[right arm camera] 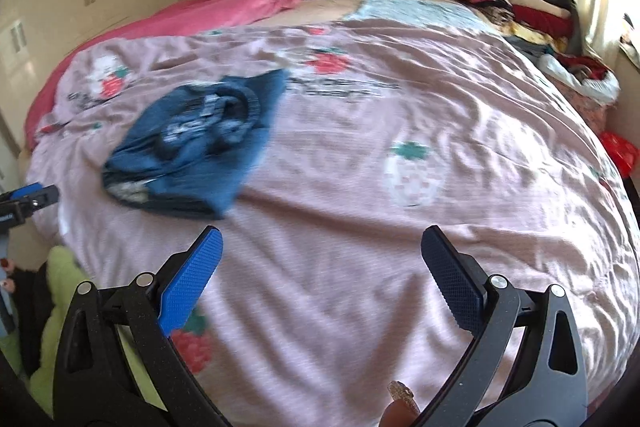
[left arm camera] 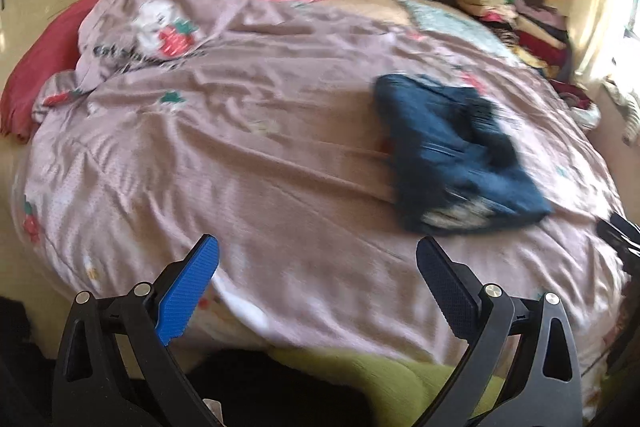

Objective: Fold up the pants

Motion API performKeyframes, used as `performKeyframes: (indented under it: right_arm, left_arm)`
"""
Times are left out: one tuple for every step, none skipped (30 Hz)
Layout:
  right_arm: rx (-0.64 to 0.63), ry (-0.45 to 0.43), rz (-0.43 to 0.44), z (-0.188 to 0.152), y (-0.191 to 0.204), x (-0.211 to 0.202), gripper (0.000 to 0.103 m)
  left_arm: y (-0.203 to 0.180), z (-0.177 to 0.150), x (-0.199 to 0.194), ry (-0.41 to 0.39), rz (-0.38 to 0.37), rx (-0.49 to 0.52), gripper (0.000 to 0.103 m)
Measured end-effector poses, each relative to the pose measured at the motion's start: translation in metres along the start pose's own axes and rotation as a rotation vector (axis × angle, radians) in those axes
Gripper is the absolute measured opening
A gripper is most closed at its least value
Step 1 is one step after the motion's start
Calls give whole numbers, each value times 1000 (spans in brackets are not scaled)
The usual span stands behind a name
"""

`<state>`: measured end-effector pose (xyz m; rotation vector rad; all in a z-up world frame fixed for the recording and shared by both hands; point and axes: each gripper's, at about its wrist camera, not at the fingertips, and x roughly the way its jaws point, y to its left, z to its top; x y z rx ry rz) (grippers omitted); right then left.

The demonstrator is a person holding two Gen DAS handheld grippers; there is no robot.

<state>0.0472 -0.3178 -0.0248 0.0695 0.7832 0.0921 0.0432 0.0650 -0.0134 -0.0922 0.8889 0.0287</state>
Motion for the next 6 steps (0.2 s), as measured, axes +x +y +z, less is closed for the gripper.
performKeyframes:
  right_arm:
    - [29, 0, -25, 4, -16, 4, 94]
    - [52, -2, -45, 7, -30, 7, 94]
    - [76, -7, -66, 10, -45, 10, 94]
    - [97, -12, -105, 15, -64, 13, 94]
    - [114, -11, -132, 19, -83, 16, 94]
    - [133, 0, -162, 26, -108, 23, 94]
  left_arm:
    - [8, 6, 9, 10, 22, -11, 99]
    - [19, 16, 21, 25, 56, -20, 99]
    - [29, 25, 31, 38, 83, -28, 99]
    - [43, 36, 46, 57, 117, -39, 99]
    - [54, 45, 55, 69, 131, -48, 99]
    - [63, 55, 63, 71, 142, -54, 99]
